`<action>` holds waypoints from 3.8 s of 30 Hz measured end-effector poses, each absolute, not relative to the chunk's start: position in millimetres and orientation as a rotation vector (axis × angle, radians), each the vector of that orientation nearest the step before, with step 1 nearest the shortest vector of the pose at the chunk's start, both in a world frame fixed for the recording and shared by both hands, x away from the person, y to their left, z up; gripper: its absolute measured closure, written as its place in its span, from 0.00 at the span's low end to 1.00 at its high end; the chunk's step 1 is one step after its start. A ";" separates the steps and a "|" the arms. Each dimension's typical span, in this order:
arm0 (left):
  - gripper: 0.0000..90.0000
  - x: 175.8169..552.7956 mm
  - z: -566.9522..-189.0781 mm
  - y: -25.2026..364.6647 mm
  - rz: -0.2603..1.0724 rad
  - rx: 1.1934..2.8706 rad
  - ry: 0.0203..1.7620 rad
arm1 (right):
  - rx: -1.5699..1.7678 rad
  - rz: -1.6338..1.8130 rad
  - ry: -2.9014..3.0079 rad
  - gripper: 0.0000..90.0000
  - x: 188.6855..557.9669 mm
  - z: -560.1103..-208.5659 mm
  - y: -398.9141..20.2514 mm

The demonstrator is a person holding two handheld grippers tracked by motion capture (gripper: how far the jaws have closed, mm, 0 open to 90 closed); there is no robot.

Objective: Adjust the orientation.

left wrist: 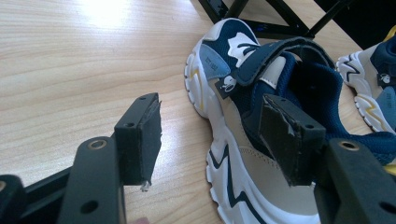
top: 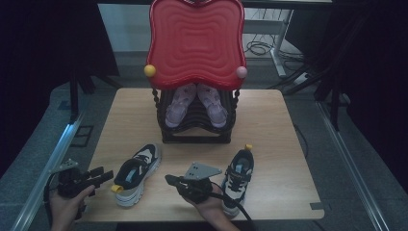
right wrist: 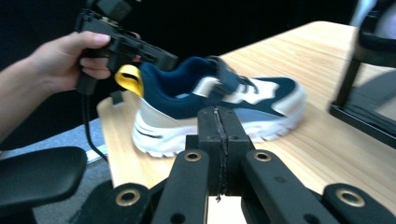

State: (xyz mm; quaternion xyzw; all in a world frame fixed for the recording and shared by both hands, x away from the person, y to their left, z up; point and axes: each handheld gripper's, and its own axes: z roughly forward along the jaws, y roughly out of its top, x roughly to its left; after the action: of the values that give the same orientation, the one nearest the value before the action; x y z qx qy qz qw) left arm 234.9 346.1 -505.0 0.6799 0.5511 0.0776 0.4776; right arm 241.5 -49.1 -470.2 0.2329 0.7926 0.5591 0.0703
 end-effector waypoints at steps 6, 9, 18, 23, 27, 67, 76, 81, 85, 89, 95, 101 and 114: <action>0.43 234.4 -505.0 345.6 0.201 1.657 1.341 | 0.756 1.655 2.343 1.00 249.7 -468.3 -78.5; 0.43 234.6 -505.4 346.0 0.205 1.658 1.343 | 0.768 1.651 2.330 1.00 251.2 -467.6 -88.5; 0.43 242.9 -501.2 347.3 0.210 1.646 1.323 | 0.817 1.630 2.269 1.00 247.2 -457.8 -135.8; 0.43 249.0 -500.2 344.1 0.195 1.653 1.310 | 0.908 1.651 2.219 1.00 244.0 -456.2 -172.9; 0.43 250.8 -500.8 342.2 0.190 1.660 1.306 | 0.918 1.644 2.200 1.00 240.7 -455.2 -187.9; 0.43 244.6 -502.9 342.9 0.192 1.659 1.320 | 1.004 1.506 2.274 1.00 201.3 -502.1 -269.6; 0.43 244.5 -501.7 345.5 0.199 1.652 1.321 | 0.951 1.477 2.364 1.00 187.5 -515.6 -264.7; 0.43 244.4 -501.5 347.8 0.201 1.647 1.325 | 0.925 1.454 2.415 1.00 188.7 -522.0 -257.5; 0.43 244.3 -501.3 348.5 0.202 1.645 1.324 | 0.923 1.451 2.418 1.00 189.6 -523.9 -255.6; 0.43 243.9 -500.8 349.3 0.203 1.643 1.323 | 0.916 1.457 2.418 1.00 190.8 -525.1 -251.0; 0.43 243.3 -500.7 349.9 0.203 1.645 1.324 | 0.896 1.448 2.409 1.00 191.5 -525.3 -243.0; 0.43 240.9 -501.6 353.2 0.206 1.640 1.334 | 0.873 1.428 2.400 1.00 194.4 -525.4 -231.0; 0.43 238.8 -502.4 354.5 0.206 1.636 1.341 | 0.864 1.416 2.358 1.00 201.3 -527.6 -208.2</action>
State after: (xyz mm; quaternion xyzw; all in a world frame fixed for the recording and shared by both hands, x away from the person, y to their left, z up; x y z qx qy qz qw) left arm 238.8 354.5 -502.4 0.6726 0.5512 0.0847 0.4864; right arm 201.3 -208.2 -527.6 0.2972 0.8112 0.4869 0.1288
